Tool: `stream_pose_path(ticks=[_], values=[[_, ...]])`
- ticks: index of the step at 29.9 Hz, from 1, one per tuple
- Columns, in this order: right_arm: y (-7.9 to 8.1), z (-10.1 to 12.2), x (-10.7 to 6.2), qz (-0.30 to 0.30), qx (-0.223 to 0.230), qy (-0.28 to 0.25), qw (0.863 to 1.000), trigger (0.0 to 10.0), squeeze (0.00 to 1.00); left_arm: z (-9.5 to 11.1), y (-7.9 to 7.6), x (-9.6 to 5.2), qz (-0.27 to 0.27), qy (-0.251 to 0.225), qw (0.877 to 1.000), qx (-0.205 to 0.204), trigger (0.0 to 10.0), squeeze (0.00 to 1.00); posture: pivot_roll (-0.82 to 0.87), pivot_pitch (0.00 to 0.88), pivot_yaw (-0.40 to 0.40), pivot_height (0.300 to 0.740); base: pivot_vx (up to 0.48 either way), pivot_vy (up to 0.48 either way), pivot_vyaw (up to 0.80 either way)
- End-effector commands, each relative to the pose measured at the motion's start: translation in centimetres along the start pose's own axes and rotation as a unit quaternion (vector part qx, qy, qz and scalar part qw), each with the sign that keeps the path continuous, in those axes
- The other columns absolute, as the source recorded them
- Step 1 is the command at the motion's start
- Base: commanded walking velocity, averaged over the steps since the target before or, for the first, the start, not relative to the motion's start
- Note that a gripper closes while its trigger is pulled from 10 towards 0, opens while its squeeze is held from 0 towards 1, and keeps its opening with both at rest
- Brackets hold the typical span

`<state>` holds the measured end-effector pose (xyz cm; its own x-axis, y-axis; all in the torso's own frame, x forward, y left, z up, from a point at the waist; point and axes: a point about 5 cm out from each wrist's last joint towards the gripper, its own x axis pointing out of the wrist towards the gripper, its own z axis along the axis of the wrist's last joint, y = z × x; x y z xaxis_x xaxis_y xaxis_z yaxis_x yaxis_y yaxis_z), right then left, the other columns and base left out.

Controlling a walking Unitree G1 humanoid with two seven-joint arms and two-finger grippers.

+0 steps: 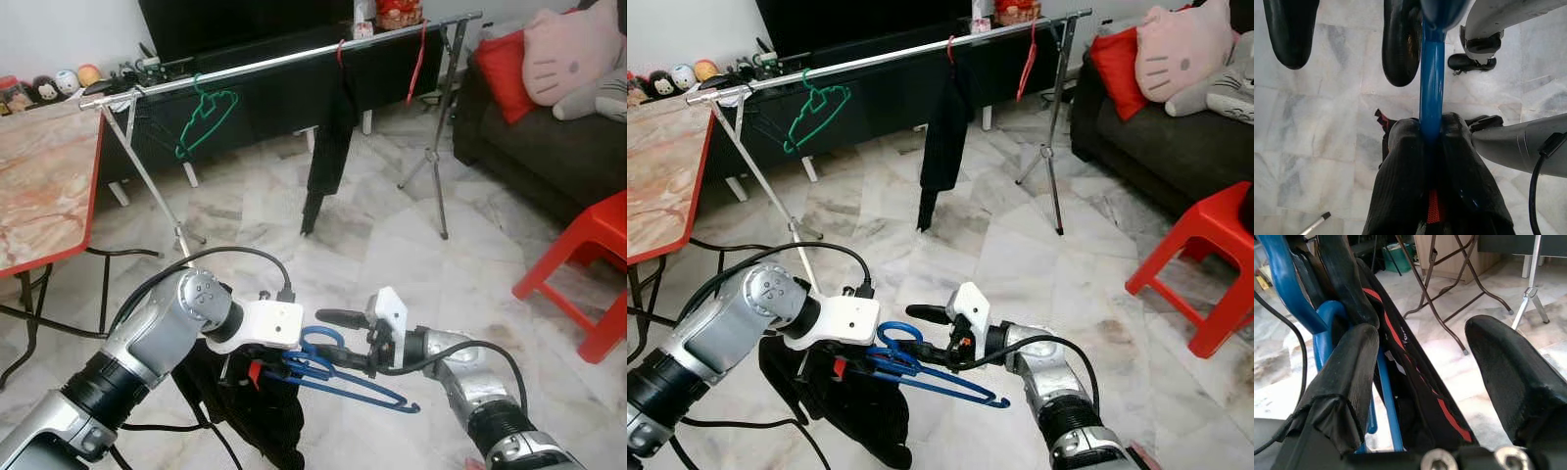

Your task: Hang hanger

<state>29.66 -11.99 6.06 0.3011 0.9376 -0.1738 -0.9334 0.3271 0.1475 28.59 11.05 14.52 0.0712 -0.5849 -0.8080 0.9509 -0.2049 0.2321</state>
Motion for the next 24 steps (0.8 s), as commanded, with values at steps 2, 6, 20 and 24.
stream_pose_path(ticks=[2,6,20,24], values=[[0.1,0.5,0.2,0.006,-0.002,-0.015,1.0,10.0,0.0,-0.4,0.5,-1.0,0.017,0.009,1.0,-0.002,10.0,0.0,-0.07,0.0,0.11,0.74,0.0,0.0,0.0],[-1.5,-0.1,-1.7,-0.089,-0.031,0.027,0.995,10.0,0.0,-0.6,0.6,-1.0,0.018,0.012,1.0,-0.004,10.0,0.0,-0.08,0.0,0.113,0.74,0.0,0.0,0.0],[-1.3,0.6,-3.3,-0.069,0.015,-0.033,0.997,10.0,0.0,-1.2,0.6,-1.1,0.021,0.023,0.999,-0.007,10.0,0.0,-0.09,0.0,0.115,0.74,0.0,0.0,0.0],[-0.5,0.2,-3.2,-0.009,0.022,-0.007,1.0,10.0,0.0,-1.3,0.7,-1.2,0.022,0.024,0.999,-0.006,10.0,0.0,-0.09,0.0,0.116,0.74,0.0,0.0,0.0]])
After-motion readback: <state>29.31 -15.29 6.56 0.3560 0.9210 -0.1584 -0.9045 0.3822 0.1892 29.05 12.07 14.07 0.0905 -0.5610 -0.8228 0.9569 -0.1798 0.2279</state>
